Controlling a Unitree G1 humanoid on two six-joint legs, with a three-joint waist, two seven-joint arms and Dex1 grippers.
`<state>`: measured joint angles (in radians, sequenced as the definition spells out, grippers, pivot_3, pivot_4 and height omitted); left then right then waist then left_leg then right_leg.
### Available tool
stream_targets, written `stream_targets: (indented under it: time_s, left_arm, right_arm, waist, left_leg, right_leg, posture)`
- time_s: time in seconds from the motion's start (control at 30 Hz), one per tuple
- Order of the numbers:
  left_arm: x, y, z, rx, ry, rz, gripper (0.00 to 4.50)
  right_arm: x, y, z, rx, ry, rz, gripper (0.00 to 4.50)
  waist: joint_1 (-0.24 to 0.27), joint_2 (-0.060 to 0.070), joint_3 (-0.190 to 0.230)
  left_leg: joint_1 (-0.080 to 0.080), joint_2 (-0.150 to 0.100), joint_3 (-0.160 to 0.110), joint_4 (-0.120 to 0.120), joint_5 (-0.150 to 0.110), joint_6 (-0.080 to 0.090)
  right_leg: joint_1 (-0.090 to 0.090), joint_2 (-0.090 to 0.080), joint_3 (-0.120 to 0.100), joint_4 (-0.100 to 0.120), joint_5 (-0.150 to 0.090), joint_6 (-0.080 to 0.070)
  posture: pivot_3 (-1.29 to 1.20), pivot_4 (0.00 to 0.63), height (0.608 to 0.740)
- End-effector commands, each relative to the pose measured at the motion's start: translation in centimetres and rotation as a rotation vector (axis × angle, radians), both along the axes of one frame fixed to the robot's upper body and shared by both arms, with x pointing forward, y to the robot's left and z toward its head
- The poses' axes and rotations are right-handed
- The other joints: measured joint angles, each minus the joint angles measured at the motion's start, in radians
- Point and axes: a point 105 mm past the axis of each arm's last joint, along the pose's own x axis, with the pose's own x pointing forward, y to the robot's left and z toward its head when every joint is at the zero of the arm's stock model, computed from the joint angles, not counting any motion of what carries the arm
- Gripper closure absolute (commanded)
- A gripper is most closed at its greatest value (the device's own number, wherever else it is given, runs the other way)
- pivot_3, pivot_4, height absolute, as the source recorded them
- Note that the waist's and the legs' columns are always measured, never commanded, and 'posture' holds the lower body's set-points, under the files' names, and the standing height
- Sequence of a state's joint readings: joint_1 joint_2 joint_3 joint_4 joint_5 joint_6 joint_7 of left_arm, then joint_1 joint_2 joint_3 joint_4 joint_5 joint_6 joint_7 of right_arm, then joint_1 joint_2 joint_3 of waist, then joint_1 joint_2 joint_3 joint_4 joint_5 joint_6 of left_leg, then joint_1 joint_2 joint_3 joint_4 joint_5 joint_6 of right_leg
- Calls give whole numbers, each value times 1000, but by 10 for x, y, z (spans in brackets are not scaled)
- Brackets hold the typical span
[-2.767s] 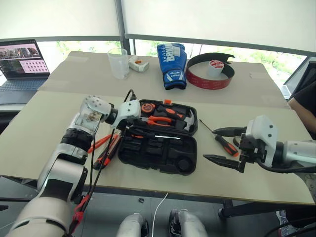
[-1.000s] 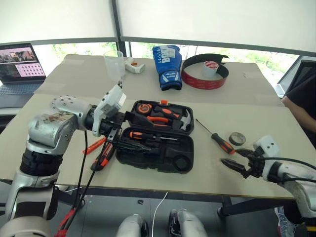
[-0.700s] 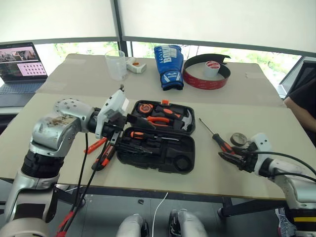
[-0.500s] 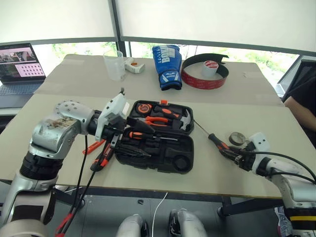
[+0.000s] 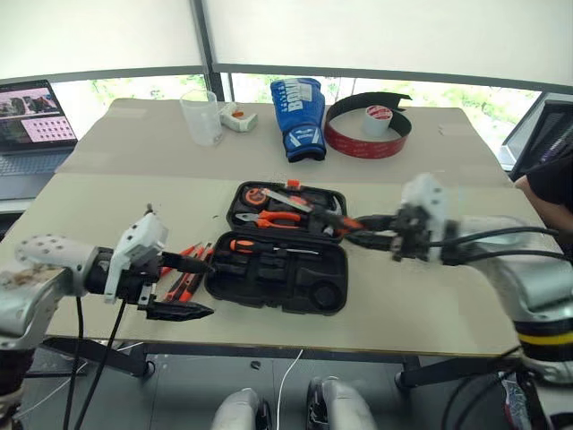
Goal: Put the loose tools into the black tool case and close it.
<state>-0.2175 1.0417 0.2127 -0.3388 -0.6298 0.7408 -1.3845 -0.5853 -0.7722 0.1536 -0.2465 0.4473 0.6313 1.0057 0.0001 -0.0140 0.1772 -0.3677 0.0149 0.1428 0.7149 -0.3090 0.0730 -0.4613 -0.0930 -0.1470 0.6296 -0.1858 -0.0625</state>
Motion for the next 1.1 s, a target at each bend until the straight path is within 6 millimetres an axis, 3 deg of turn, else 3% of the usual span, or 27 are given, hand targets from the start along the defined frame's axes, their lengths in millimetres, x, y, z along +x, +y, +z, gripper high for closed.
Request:
stream_targets:
  time_s: [0.03,0.13,0.43,0.93,1.0,1.1]
  left_arm:
    - [0,5,13,16,-74,47,0]
    - [4,9,18,11,-101,91,0]
    - [1,12,19,12,-110,122,0]
    - [14,6,20,16,-138,89,0]
    - [16,5,20,15,-140,83,0]
    - [19,3,22,12,-145,74,0]
  right_arm:
    - [0,21,-14,-152,-67,146,3515]
    - [12,20,-28,-254,-110,150,3515]
    - [28,17,-47,-264,-42,62,3515]
    - [17,3,-45,-243,-11,25,3515]
    - [18,9,-40,-203,-3,22,2494]
    - [17,19,-33,-174,-12,29,1533]
  waist:
    - [5,0,0]
    - [11,0,0]
    - [1,0,0]
    - [-3,0,0]
    - [-4,0,0]
    - [-4,0,0]
  left_leg:
    - [0,0,0,0,0,0]
    - [0,0,0,0,0,0]
    - [-1,0,0,0,1,-1]
    - [-1,0,0,-1,1,-3]
    - [0,0,0,-1,1,-3]
    - [-1,0,0,-1,2,-3]
  right_leg:
    - [0,0,0,0,0,0]
    - [0,0,0,0,0,0]
    - [-1,0,-1,1,0,-1]
    - [-1,0,0,1,0,-1]
    - [-1,0,0,1,0,-1]
    - [-2,0,0,2,0,-1]
  posture:
    - [0,150,727]
    - [0,150,727]
    - [0,150,727]
    - [0,150,727]
    - [0,150,727]
    - [0,150,727]
